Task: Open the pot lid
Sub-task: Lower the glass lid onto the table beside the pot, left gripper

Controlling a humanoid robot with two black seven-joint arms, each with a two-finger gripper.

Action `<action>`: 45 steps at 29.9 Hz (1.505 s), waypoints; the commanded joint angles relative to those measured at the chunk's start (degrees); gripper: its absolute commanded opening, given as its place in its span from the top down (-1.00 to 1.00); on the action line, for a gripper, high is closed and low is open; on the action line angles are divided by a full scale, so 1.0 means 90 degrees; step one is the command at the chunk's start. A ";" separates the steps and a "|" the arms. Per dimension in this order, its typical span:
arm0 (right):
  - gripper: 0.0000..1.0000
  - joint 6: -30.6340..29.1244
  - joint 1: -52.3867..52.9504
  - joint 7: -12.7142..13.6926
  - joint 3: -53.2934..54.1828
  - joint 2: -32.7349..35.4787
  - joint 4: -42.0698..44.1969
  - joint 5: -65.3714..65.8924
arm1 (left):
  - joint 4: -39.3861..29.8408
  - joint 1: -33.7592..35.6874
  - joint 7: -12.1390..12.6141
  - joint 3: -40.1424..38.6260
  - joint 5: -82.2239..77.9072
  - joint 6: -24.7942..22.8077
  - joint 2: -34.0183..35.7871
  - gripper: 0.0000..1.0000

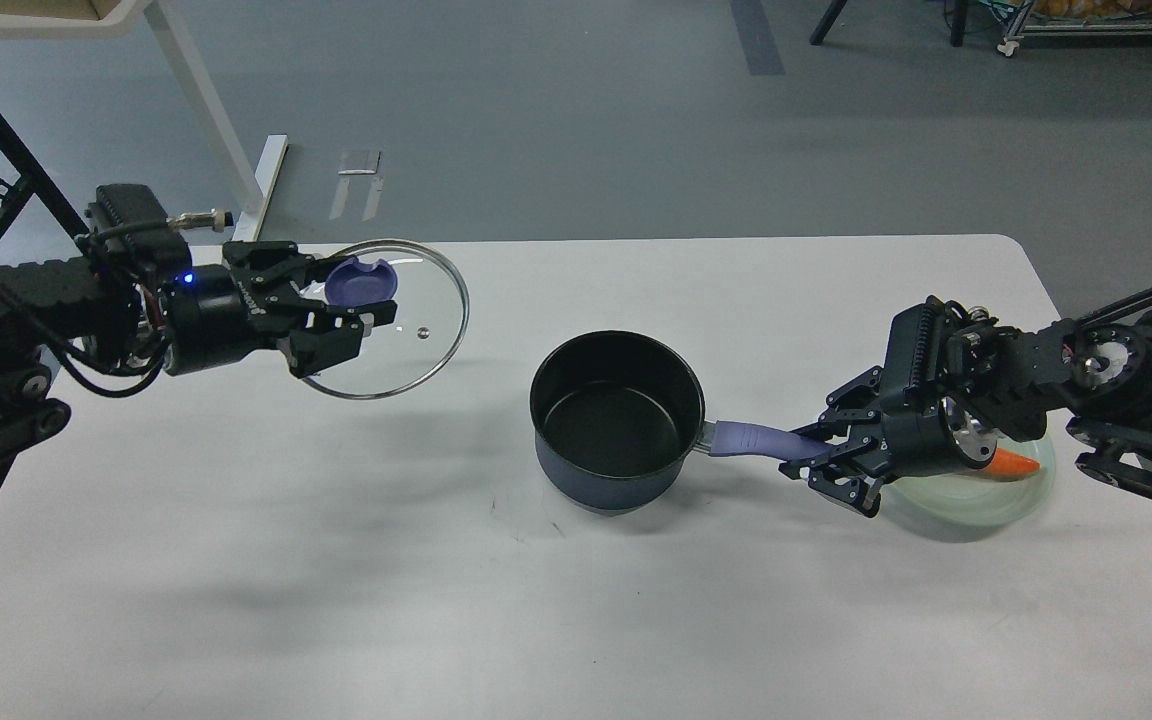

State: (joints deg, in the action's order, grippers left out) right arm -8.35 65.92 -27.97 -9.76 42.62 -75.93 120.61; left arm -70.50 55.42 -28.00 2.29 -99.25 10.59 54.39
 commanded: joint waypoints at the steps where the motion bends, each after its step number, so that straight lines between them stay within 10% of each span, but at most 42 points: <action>1: 0.36 0.0000 -0.0001 -0.0003 0.0000 -0.0009 -0.0001 -0.0003 | 0.0088 -0.0639 0.0000 0.0009 0.0012 0.0170 0.0226 0.21; 21: 0.34 0.0000 -0.0040 -0.0003 0.0000 -0.0028 -0.0001 -0.0003 | 0.1172 -0.1802 0.0000 0.0009 -0.0076 0.0864 -0.0038 0.10; 35: 0.33 0.0000 -0.0030 -0.0003 0.0000 -0.0028 -0.0010 -0.0003 | 0.1182 -0.1959 0.0000 0.0019 -0.0076 0.0864 -0.0106 -0.51; 39: 0.32 0.0000 -0.0030 -0.0003 0.0000 -0.0028 -0.0010 -0.0003 | 0.1153 -0.1949 0.0000 0.0009 -0.0008 0.0864 -0.0077 -0.98; 45: 0.32 0.0000 -0.0030 -0.0003 0.0000 -0.0028 -0.0001 -0.0003 | 0.0764 -0.1891 0.0000 -0.0098 0.0060 0.0786 0.0040 -0.98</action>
State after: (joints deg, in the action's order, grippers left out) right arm -8.35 65.66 -28.00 -9.76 42.36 -75.95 120.58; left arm -61.33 38.08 -28.00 2.21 -99.23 18.17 54.33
